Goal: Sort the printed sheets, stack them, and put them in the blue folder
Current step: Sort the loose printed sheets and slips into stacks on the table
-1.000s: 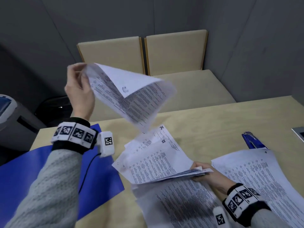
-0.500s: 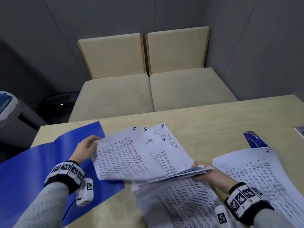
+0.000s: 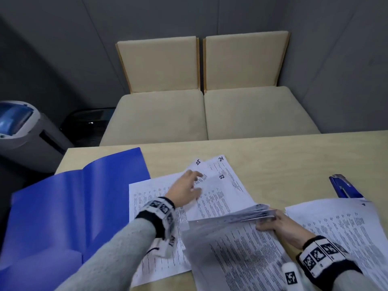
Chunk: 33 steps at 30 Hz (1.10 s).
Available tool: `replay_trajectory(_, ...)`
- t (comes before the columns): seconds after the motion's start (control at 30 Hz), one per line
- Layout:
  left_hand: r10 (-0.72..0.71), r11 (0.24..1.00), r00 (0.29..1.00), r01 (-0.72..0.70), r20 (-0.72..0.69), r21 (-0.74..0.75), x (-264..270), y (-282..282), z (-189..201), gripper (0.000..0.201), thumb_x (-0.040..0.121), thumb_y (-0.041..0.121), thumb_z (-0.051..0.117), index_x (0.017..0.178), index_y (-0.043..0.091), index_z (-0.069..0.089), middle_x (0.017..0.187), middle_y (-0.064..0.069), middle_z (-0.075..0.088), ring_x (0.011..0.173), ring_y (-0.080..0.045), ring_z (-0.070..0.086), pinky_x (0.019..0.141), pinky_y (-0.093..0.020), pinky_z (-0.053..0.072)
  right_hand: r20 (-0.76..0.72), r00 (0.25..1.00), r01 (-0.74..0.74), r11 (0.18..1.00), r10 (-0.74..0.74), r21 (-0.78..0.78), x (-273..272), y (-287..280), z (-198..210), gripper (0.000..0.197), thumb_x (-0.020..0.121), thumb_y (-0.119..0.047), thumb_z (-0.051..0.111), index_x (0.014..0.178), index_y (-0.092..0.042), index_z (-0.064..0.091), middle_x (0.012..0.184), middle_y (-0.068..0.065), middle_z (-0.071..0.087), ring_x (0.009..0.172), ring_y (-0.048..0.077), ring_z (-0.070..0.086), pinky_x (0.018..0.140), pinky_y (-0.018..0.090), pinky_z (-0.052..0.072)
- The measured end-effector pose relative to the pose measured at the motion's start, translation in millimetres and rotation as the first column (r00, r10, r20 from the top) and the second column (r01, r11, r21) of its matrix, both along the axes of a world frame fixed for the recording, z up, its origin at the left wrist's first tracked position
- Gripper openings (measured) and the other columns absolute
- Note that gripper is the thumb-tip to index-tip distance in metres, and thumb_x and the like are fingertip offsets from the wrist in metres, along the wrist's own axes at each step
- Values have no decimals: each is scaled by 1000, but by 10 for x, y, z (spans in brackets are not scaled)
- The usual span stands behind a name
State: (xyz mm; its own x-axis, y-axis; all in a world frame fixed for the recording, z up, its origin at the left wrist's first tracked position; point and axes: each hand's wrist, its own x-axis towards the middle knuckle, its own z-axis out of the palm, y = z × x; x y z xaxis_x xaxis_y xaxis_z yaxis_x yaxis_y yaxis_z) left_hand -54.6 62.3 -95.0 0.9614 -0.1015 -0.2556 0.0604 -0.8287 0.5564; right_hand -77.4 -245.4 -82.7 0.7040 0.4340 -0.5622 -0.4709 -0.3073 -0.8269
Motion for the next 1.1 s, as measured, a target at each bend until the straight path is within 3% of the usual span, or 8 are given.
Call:
replay_trajectory(0.1, -19, 999, 984, 14, -178, -29, 152, -257, -134, 79, 80, 18, 71, 145, 11, 26, 132, -10, 37, 101, -26, 55, 83, -30, 45, -8, 1000, 0, 1000, 0, 4, -23, -110, 10, 26, 80, 10, 61, 92, -11, 70, 82, -3, 71, 88, 12, 63, 81, 25, 44)
replay_trajectory(0.17, 12, 1000, 984, -12, -176, 0, 208, -309, -182, 70, 78, 11, 69, 139, 12, 34, 122, -10, 45, 88, -24, 55, 72, -28, 44, -10, 1000, -9, 1000, 9, 21, -47, -165, 35, 21, 80, 10, 61, 91, -7, 67, 77, -4, 68, 82, 10, 63, 78, 22, 44)
replay_trajectory(0.3, -12, 999, 1000, 12, -10, -41, 236, -358, -110, 5, 84, 13, 60, 84, 8, 57, 80, -9, 60, 72, -26, 60, 63, -28, 41, 3, 1000, -26, 999, 26, 46, -66, -218, 85, 18, 76, 9, 64, 74, -7, 57, 67, -1, 57, 70, 11, 55, 70, 21, 43)
replay_trajectory(0.37, 0, 994, 993, 13, 120, -112, 248, -371, 1, 21, 86, 14, 59, 70, 11, 46, 68, -6, 55, 64, -25, 53, 59, -29, 37, -12, 1000, -13, 997, 14, 73, -76, -217, 129, 18, 69, 5, 67, 73, -5, 53, 68, 2, 56, 66, 9, 55, 64, 17, 45)
replay_trajectory(0.63, 248, 924, 815, -38, 524, -379, 382, -384, 632, 8, 94, 16, 56, 91, 8, 56, 82, 1, 65, 66, -16, 56, 62, -28, 45, -3, 997, -79, 995, 80, 63, -117, -233, 319, 16, 70, -23, 69, 74, -10, 61, 80, 11, 60, 73, 16, 56, 69, 24, 45)
replay_trajectory(0.8, 398, 849, 761, -93, 513, -520, 554, -120, 1193, 14, 95, 22, 55, 97, 8, 57, 88, 0, 63, 74, -4, 59, 66, -21, 46, -3, 1000, -2, 999, 2, 42, -144, -236, 282, 16, 81, -4, 64, 84, 8, 54, 79, 10, 56, 75, 18, 54, 66, 25, 48)
replay_trajectory(0.9, 389, 788, 824, -65, 412, -613, 582, 237, 1555, 13, 95, 10, 54, 104, 1, 57, 85, 4, 63, 64, 8, 60, 58, -10, 45, 34, 998, -53, 998, 53, 17, -137, -208, 304, 14, 68, -13, 68, 75, -6, 58, 73, 9, 54, 72, 17, 49, 63, 27, 38)
replay_trajectory(1.1, 164, 986, 956, -149, 242, -80, 515, 1056, 1520, 9, 91, 10, 57, 83, 14, 57, 61, 4, 47, 55, -13, 47, 55, -25, 36, 24, 996, -89, 995, 88, 40, -87, -140, 216, 11, 71, -4, 66, 79, -5, 58, 82, 16, 56, 75, 17, 51, 69, 28, 38)
